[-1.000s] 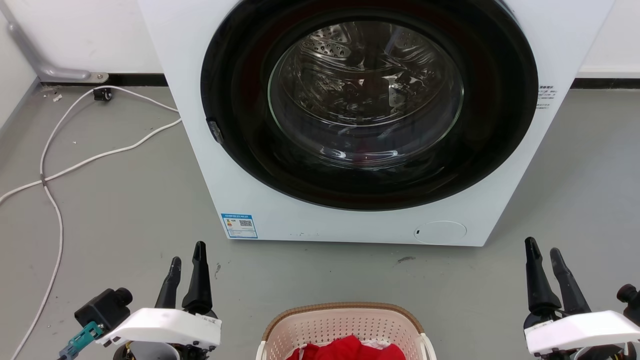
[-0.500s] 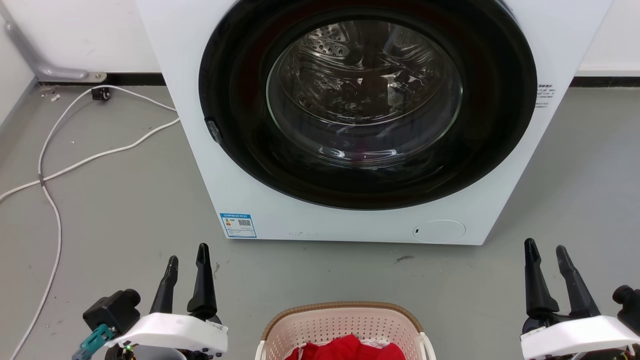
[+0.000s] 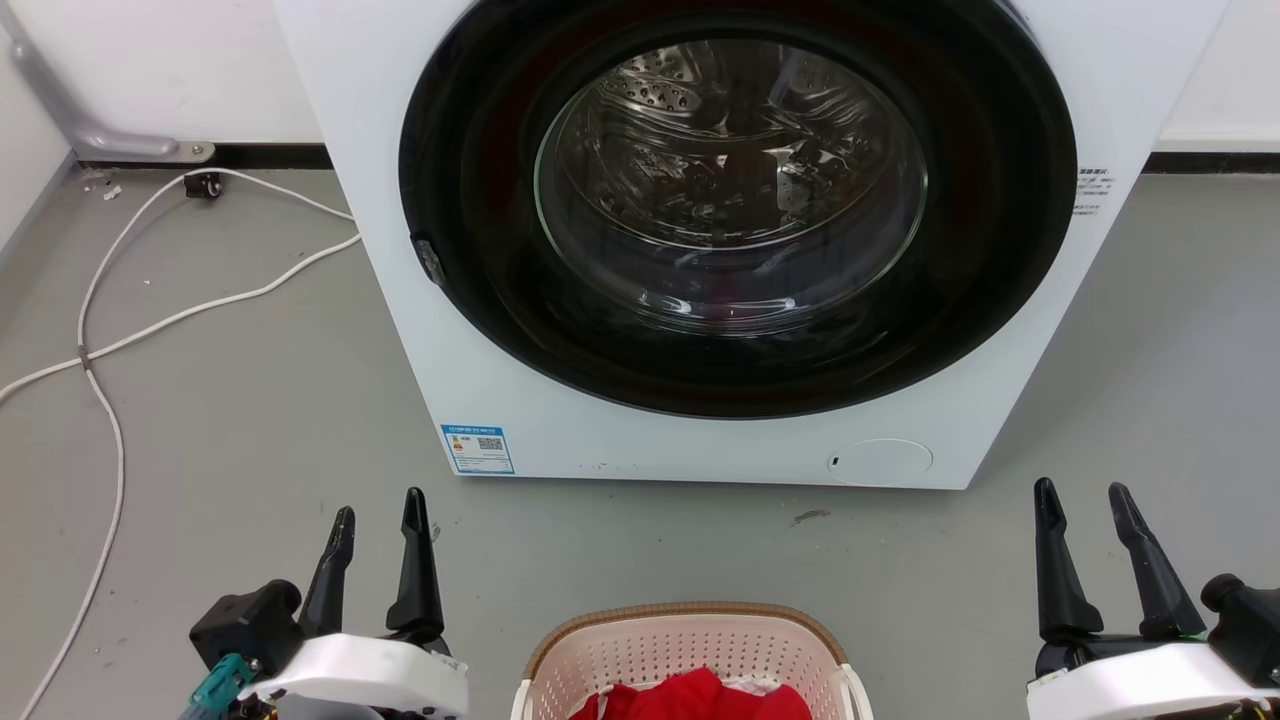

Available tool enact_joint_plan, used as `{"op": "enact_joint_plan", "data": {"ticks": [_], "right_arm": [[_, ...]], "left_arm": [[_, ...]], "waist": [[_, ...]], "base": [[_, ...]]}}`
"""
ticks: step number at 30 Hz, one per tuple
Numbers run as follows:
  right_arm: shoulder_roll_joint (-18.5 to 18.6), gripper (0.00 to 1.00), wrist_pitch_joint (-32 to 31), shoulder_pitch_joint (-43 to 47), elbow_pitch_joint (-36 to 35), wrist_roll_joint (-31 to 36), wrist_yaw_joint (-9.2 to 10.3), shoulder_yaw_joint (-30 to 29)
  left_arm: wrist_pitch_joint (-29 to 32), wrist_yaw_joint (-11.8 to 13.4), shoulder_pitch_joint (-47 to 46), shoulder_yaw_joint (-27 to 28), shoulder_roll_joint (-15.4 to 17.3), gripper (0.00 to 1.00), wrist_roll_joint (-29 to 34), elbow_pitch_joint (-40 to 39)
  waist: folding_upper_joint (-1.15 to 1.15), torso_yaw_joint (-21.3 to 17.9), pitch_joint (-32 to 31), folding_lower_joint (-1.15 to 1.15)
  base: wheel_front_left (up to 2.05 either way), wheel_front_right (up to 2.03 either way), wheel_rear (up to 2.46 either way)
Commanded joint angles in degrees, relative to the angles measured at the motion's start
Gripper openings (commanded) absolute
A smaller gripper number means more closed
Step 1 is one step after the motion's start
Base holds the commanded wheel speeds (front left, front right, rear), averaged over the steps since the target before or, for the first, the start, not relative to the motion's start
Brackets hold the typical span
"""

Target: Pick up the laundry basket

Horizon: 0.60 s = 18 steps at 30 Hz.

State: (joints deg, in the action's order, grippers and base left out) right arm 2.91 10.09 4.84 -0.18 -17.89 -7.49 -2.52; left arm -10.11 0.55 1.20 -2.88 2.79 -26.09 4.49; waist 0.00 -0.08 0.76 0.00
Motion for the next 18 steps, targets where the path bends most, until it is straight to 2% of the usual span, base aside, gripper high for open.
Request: {"op": "enact_joint_plan", "data": {"ticks": [1,18], "right_arm": [[0.0,1.00,0.5,0.4,-1.0,1.8,0.00,0.1],[0.0,1.00,2.7,2.0,-2.0,11.2,0.01,0.5]], "left_arm": [[-0.5,0.3,0.2,-0.1,0.2,1.00,1.6,-0.7],[-2.6,1.4,1.3,-1.1,0.2,1.00,10.0,-1.6]], "waist": [[0.00,0.0,0.1,0.00],[0.00,0.0,0.1,0.00]], "base": [[0.00,0.00,0.00],[0.00,0.00,0.00]]}}
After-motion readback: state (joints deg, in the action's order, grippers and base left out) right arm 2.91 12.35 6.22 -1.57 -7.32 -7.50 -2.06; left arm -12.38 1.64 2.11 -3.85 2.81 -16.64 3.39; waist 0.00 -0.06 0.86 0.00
